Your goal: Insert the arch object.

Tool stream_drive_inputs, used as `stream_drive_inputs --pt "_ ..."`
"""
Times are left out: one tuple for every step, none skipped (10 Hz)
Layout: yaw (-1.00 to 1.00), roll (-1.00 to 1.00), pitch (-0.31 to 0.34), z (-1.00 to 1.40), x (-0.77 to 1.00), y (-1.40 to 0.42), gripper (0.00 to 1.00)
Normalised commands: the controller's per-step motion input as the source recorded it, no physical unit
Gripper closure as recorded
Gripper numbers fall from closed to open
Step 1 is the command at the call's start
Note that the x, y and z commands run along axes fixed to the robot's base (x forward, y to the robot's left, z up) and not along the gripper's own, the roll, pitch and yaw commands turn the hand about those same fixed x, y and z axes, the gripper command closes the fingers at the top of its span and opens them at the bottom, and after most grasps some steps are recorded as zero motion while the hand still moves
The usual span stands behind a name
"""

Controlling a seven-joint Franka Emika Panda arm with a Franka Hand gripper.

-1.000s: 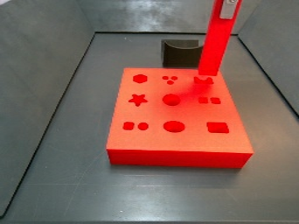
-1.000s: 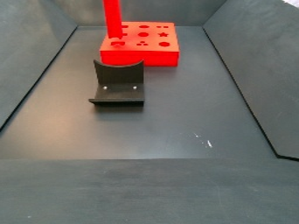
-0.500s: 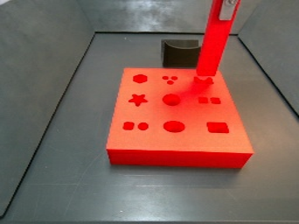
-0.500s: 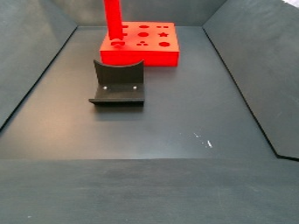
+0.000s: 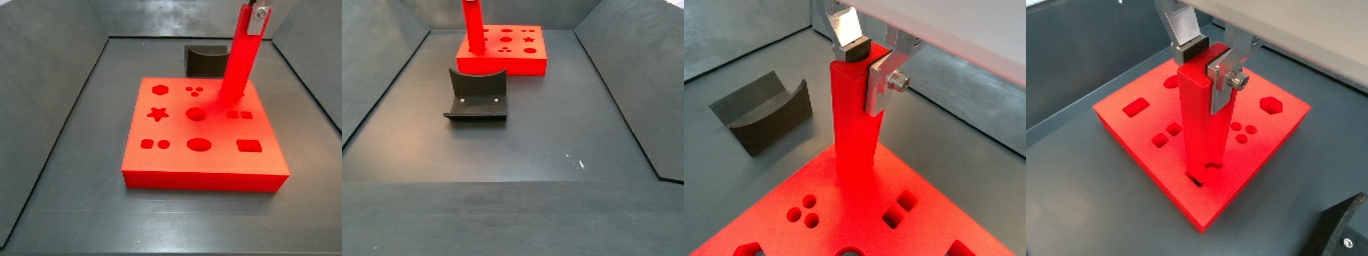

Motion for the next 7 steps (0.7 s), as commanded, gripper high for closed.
stream_drive_inputs --pt "0.09 0.01 -0.03 -0.21 0.0 0.0 1.0" --pt "0.09 0.02 -0.037 -0.2 0.0 -0.01 1.0" --pt "0.07 0.01 -0.041 -0.19 0.04 0.0 1.0" --pt "0.0 0.0 -0.013 -0.17 0.15 0.0 1.0" --pt "0.0 0.0 -0.013 -0.16 0.06 0.0 1.0" --pt "0.0 0.0 -0.024 -0.15 0.0 0.0 1.0" --pt "0.0 0.01 -0.021 -0.13 0.0 0.0 1.0"
